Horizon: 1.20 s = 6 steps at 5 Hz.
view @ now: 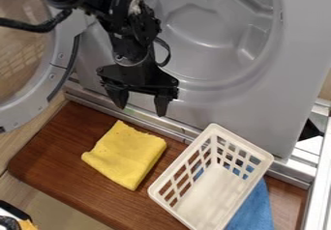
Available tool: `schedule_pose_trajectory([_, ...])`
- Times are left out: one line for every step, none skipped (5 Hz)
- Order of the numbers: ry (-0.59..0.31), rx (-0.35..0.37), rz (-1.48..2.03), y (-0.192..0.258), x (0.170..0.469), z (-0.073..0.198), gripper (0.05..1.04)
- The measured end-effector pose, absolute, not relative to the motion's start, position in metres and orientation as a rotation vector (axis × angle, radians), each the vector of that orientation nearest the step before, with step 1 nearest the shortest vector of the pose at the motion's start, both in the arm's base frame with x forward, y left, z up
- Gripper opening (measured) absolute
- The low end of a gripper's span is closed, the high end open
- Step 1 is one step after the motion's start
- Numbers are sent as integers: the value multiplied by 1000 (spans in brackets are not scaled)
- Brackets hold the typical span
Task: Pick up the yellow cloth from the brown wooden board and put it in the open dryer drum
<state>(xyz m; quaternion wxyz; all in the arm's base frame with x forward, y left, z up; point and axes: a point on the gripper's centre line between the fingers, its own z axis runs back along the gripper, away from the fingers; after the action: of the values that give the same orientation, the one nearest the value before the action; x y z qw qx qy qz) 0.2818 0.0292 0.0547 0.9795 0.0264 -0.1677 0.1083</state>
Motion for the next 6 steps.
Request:
schedule_pose_trajectory([-309, 54, 224, 29, 278, 47, 1001])
schedule_pose_trajectory([-297, 78, 226, 33, 276, 43, 1001])
schedule_pose_trajectory([-267, 86, 272, 41, 273, 27, 1001])
schedule_pose_trajectory([-257, 83, 345, 53, 271, 15, 1001])
schedule_pose_trajectory([-217, 85, 389, 58, 269, -9, 1001])
schedule_pose_trajectory([-201, 80, 406, 61, 271, -37, 1001])
